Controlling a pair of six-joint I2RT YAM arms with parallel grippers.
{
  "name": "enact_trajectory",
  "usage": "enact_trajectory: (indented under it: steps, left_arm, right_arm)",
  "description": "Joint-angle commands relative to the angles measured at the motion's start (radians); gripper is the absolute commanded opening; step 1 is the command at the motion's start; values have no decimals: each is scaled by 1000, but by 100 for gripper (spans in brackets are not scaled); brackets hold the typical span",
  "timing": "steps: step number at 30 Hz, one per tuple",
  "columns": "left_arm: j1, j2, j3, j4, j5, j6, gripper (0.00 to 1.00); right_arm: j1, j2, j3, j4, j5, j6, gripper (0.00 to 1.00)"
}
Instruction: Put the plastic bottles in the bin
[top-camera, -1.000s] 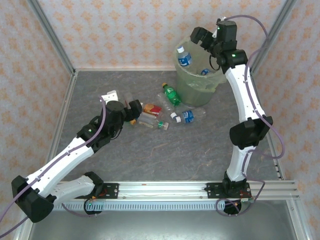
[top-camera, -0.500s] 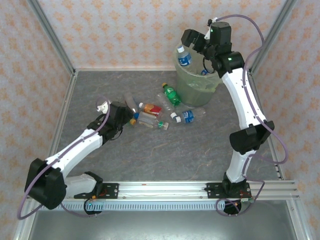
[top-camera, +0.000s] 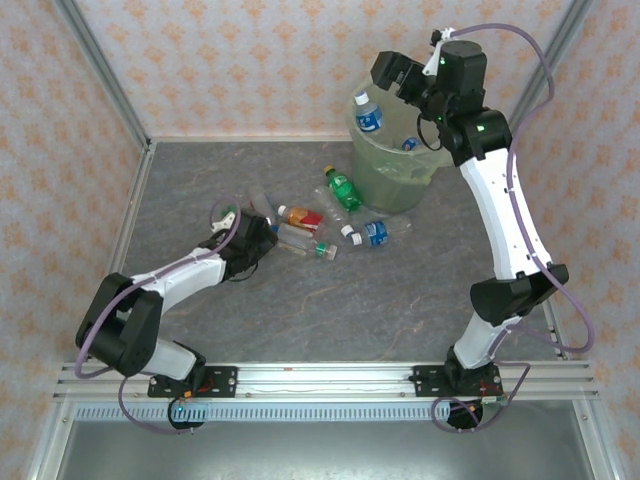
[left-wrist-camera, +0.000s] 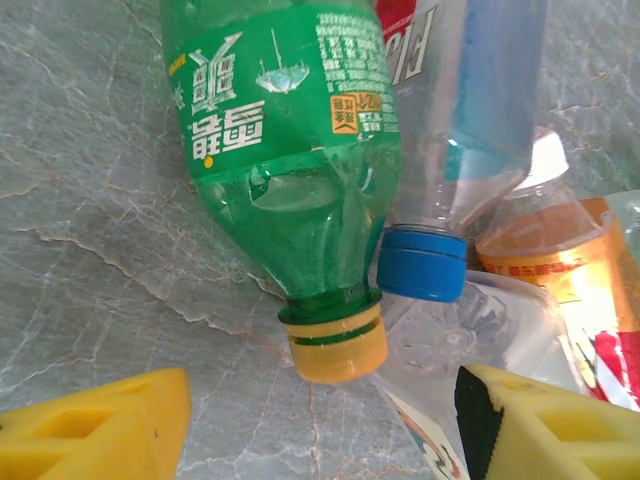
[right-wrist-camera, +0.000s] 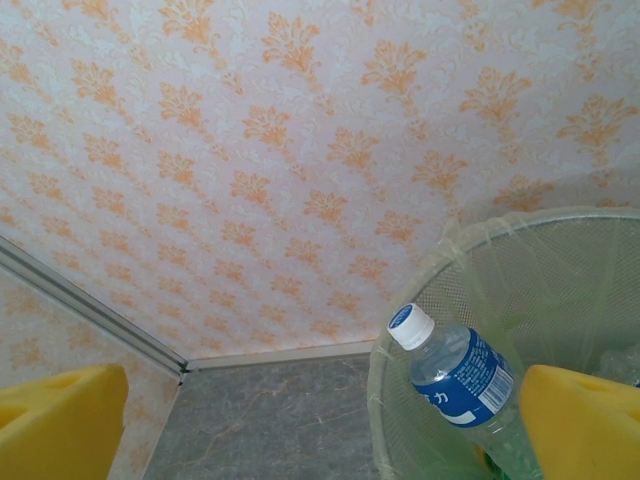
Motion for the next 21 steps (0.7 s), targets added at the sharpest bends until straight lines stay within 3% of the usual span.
enact_trajectory:
  steps: [1,5,14,19,21]
  left_arm:
    - [16,41,-1,77,20,-5,70]
    - [30,93,16,96,20,7,64]
    - [42,164,23,121,3,52,59]
    - [42,159,24,115,-22,102,47]
    - [41,149,26,101,-35,120,38]
  right_arm:
    - [6,-21,-16,9,15,-15,99]
    - [6,-30,-27,6,24,-21,100]
    - [6,-39,-28,-5,33,-31,100]
    - [6,-42,-33,-6,26,-29,100]
    - [7,-42,-38,-4,24,-24,100]
